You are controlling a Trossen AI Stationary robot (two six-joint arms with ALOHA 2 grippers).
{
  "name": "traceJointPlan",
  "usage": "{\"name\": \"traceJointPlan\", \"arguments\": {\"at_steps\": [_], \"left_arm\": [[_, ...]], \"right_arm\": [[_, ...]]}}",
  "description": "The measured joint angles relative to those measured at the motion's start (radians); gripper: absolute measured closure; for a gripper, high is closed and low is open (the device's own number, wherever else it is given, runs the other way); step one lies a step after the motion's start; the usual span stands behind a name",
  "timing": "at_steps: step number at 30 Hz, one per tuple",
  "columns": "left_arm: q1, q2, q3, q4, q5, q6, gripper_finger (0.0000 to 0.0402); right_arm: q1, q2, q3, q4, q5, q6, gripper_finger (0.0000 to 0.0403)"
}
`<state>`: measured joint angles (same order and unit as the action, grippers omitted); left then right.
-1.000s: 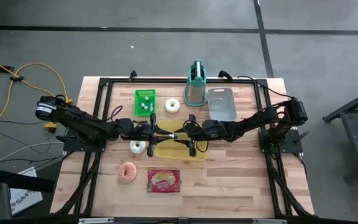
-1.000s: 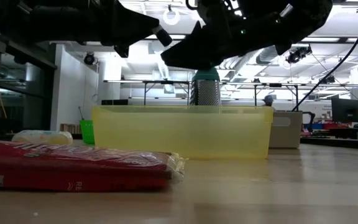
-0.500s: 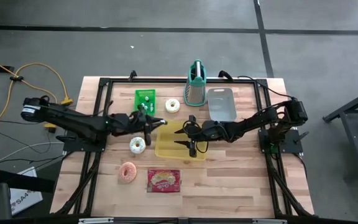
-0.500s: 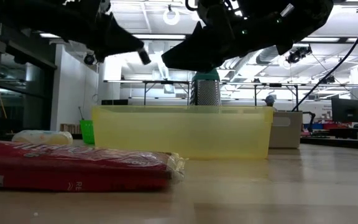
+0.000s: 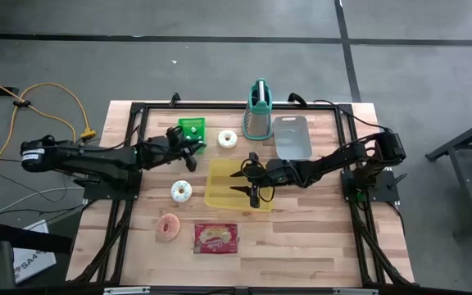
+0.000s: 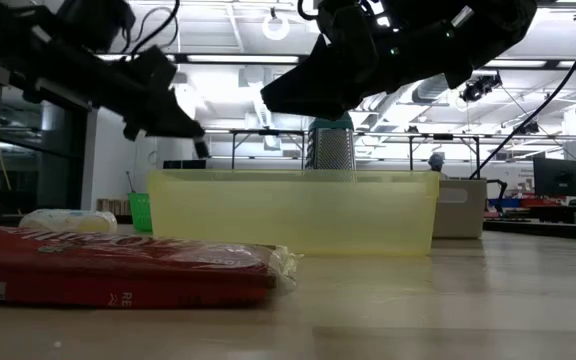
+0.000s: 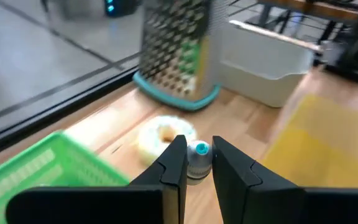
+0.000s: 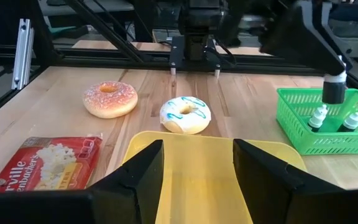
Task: Pick & Place Food Item
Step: Put the green food coloring bottle into the green bin
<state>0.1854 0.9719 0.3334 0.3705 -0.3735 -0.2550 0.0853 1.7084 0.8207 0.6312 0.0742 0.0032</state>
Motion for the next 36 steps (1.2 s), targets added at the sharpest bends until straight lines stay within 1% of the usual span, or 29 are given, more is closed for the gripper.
{"name": "traceJointPlan", "arguments": {"at_steps": [4,11,17,24,29,33,36], "left_arm": [[0.057,-0.007,-0.038,0.0,0.003,-0.035,0.0353],[0.174,-0.008,-0.09,0.002,0.003,-0.053,0.0352],[0.273,-0.008,-0.096,0.007,0.004,-0.053,0.0351],[0.354,-0.003,-0.096,0.005,0.005,-0.049,0.0351],[0.391,0.064,-0.096,0.038,0.018,-0.049,0.0351],[0.412,0.165,-0.096,0.146,0.061,-0.047,0.0351],[0.423,0.241,-0.096,0.232,0.064,-0.041,0.0351]], "right_arm": [[0.0,0.0,0.0,-0.004,0.0,0.0,0.0224],[0.0,0.0,0.0,-0.006,0.0,0.0,0.0224],[0.0,0.0,0.0,-0.006,0.001,0.0,0.0224],[0.0,0.0,-0.001,-0.006,0.001,0.0,0.0224],[0.0,0.0,-0.001,-0.006,0.001,0.001,0.0224],[0.0,0.0,-0.001,-0.006,0.002,0.005,0.0224],[0.0,0.0,-0.001,-0.006,0.001,0.005,0.0224]]}}
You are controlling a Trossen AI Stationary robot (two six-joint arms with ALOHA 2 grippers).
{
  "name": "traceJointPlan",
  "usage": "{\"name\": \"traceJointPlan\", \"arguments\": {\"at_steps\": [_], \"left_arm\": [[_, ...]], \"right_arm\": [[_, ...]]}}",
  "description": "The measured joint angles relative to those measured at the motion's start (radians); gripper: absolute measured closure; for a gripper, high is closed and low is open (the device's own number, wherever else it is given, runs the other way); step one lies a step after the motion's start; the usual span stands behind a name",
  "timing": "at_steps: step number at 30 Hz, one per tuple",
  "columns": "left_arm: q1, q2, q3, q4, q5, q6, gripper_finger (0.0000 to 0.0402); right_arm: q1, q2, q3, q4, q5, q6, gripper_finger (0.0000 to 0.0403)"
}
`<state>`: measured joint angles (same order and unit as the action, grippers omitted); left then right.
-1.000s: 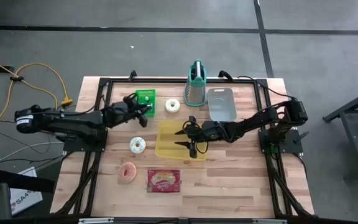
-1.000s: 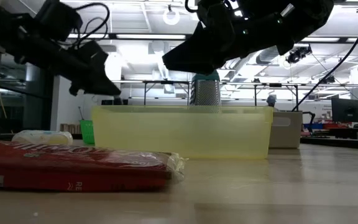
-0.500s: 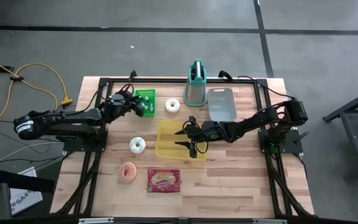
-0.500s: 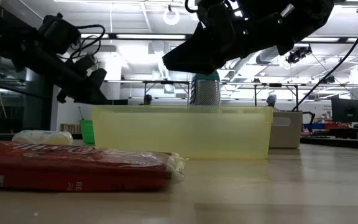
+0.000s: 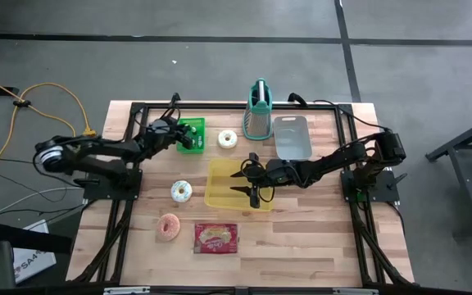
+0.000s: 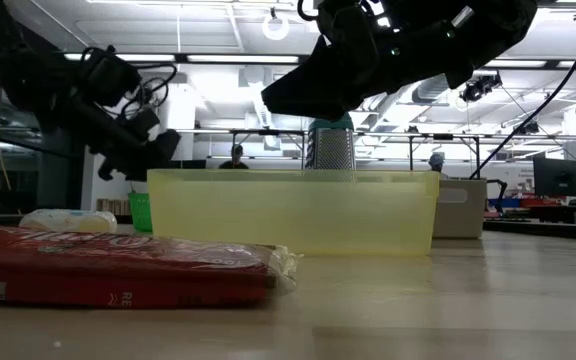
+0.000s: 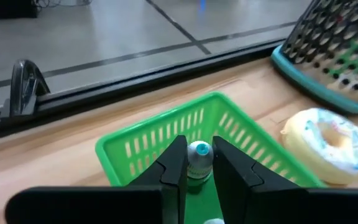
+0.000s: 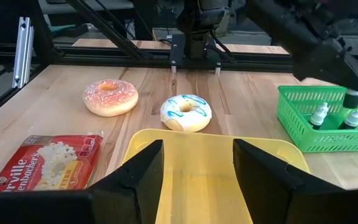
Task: Pick & Place Food Item
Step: Put the green food coloring bottle into the green bin, then put the red popcorn bag into the yellow bin
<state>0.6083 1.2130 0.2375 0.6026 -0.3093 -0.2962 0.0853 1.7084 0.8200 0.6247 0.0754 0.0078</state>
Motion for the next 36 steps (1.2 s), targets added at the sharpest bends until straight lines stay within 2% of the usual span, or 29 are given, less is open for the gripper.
{"name": "traceJointPlan", "arguments": {"at_steps": [6,11,20,36], "left_arm": [[0.007,0.131,0.0,0.054,-0.004,-0.009,0.0351],[0.007,0.185,0.002,0.122,-0.006,-0.009,0.0351],[0.007,0.187,0.001,0.153,-0.006,-0.008,0.0324],[0.007,0.185,0.001,0.207,0.007,-0.009,0.032]], "right_arm": [[0.0,0.0,0.0,0.0,0.0,0.0,0.0224],[0.0,0.0,0.0,-0.001,0.0,-0.001,0.0224],[0.0,0.0,0.0,-0.014,0.0,-0.001,0.0224],[0.0,0.0,0.0,-0.016,0.0,-0.004,0.0224]]}}
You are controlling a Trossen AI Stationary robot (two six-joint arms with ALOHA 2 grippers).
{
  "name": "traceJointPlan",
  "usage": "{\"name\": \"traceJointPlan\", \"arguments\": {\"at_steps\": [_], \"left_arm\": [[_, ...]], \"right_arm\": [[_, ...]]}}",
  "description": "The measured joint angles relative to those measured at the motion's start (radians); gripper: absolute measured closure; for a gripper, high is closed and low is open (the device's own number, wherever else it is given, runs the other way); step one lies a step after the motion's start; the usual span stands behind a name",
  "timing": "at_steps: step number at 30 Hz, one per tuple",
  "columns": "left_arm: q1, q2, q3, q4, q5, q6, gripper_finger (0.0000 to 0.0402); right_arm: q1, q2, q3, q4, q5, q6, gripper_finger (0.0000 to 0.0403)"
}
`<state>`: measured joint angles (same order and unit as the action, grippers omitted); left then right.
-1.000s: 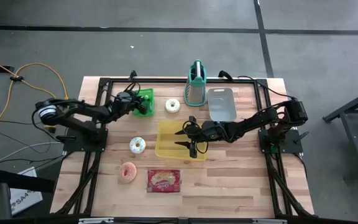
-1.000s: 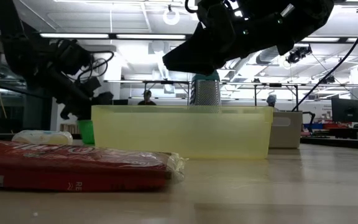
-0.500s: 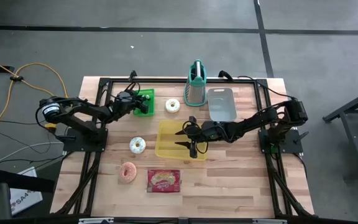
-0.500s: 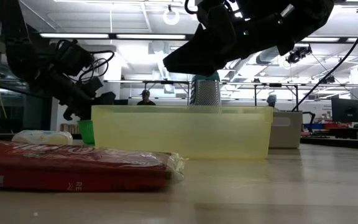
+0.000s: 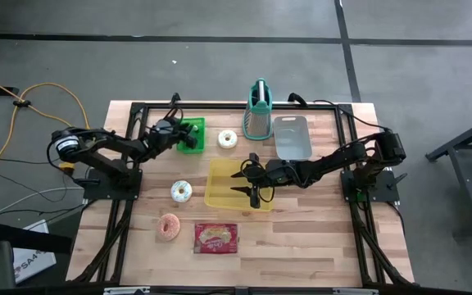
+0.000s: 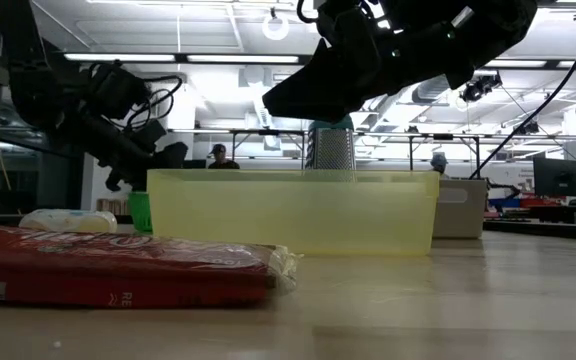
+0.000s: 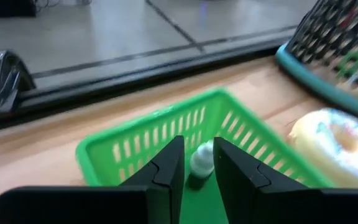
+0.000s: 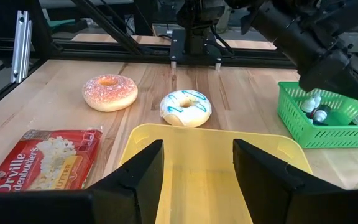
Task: Pick & Place Food Item
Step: Put the red popcorn bag into the yellow bin
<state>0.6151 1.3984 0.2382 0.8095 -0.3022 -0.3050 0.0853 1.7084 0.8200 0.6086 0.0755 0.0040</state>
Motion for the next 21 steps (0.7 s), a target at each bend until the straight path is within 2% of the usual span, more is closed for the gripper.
{"name": "traceJointPlan", "arguments": {"at_steps": [5,10,15,21], "left_arm": [[-0.003,-0.044,0.001,0.021,0.035,0.0,0.032],[-0.036,-0.126,0.001,0.022,0.135,-0.003,0.032],[-0.128,-0.209,0.001,0.021,0.226,-0.002,0.032],[-0.27,-0.26,0.002,0.006,0.244,0.032,0.032]], "right_arm": [[0.0,0.0,0.0,0.0,0.0,0.002,0.0224],[0.0,0.0,0.0,-0.001,0.0,0.002,0.0224],[0.0,0.0,0.0,-0.001,0.0,0.002,0.0224],[0.0,0.0,0.0,-0.001,0.0,0.001,0.0224]]}}
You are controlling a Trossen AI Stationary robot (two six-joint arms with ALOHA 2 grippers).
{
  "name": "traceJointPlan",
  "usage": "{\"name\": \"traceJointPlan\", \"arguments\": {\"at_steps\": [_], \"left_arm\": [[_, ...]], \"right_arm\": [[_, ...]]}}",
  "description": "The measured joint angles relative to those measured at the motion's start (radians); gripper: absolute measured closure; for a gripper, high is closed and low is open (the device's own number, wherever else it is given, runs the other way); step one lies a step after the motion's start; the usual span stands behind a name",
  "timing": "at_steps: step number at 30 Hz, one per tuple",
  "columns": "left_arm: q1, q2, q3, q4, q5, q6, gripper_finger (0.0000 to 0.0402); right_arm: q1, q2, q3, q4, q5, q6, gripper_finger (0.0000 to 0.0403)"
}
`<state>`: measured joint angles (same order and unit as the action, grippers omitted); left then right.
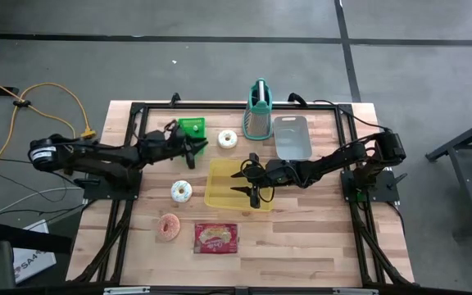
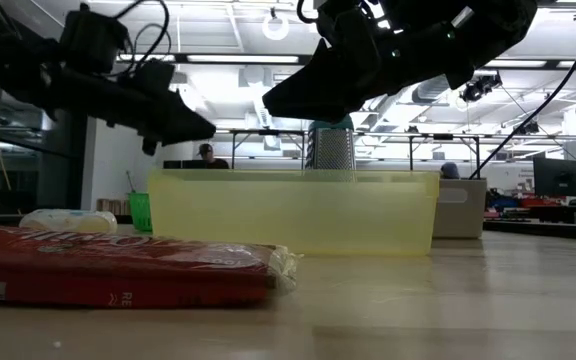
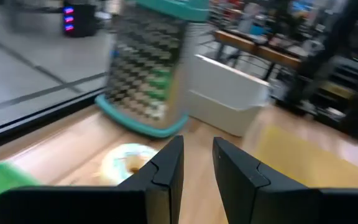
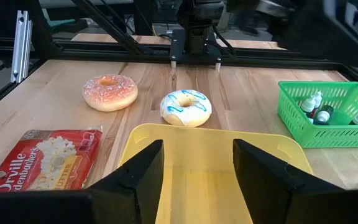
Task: Pick & Place Food Item
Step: Put the red popcorn bag into the yellow bin
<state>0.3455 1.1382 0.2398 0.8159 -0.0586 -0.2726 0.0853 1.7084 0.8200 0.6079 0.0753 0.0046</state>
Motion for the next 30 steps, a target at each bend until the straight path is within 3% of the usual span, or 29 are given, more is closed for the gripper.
{"name": "traceJointPlan", "arguments": {"at_steps": [4,10,16,23,30], "left_arm": [[-0.07,-0.016,0.0,-0.002,0.004,0.054,0.032],[-0.142,-0.025,0.0,-0.012,0.093,-0.021,0.032],[-0.251,-0.025,0.0,-0.015,0.074,-0.03,0.032],[-0.45,-0.025,0.0,-0.024,-0.043,-0.023,0.032],[-0.705,-0.025,0.001,-0.038,-0.313,-0.013,0.032]], "right_arm": [[0.0,0.0,0.0,0.0,0.0,-0.001,0.0224],[0.0,0.0,0.0,0.0,0.0,-0.008,0.0224],[0.0,0.0,0.0,0.001,-0.048,-0.011,0.0224],[0.034,0.0,0.0,0.001,-0.142,-0.017,0.0224],[0.1,0.0,0.0,0.001,-0.19,0.004,0.0224]]}}
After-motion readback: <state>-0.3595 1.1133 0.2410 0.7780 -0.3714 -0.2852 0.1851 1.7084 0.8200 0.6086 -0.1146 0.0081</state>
